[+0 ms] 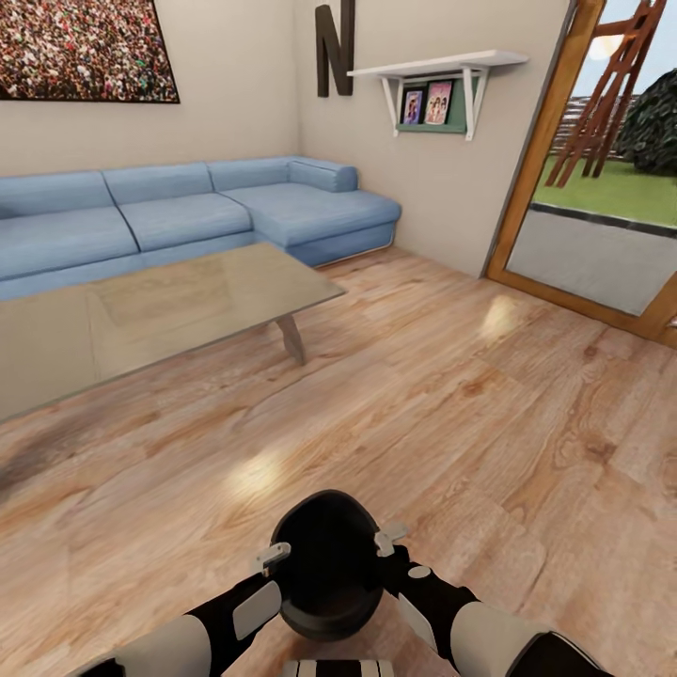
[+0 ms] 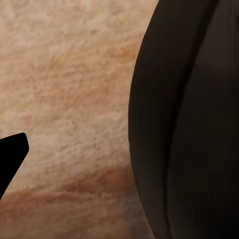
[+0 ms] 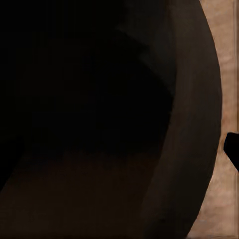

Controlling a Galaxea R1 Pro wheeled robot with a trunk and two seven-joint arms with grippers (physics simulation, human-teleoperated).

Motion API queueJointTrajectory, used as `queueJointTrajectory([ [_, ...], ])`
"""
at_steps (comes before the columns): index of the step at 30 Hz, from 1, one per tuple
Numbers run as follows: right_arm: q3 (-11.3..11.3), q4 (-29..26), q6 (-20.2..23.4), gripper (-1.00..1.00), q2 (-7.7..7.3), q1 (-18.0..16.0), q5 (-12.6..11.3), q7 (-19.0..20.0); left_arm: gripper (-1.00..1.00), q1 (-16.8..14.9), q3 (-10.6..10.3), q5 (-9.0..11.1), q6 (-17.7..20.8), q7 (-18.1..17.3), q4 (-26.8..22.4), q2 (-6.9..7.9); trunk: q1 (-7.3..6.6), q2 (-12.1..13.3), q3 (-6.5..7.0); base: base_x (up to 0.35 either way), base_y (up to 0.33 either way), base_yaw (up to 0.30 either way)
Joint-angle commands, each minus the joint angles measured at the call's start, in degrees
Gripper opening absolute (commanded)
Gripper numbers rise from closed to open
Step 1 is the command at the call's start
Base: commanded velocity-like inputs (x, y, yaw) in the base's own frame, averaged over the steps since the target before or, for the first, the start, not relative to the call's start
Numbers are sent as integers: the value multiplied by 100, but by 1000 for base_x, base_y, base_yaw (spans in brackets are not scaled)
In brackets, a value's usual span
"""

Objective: Place each of the two pumpkins and all three candles from the living room inside a cabinet in the living room (use any cabinet), then make sure every cabinet is closed, and position the cauldron so it is next to a table in the living room.

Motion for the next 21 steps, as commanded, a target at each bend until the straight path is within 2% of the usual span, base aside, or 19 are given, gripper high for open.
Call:
queueJointTrajectory([
  [1,0,0,1,100,0,0,0,-1,100,1,21,-100,-24,-79,87,6,5,3,2,36,158,-84],
  [21,0,0,1,100,7,0,0,-2,100,1,17,-100,-24,-79,87,5,5,3,17,7,76,-45],
])
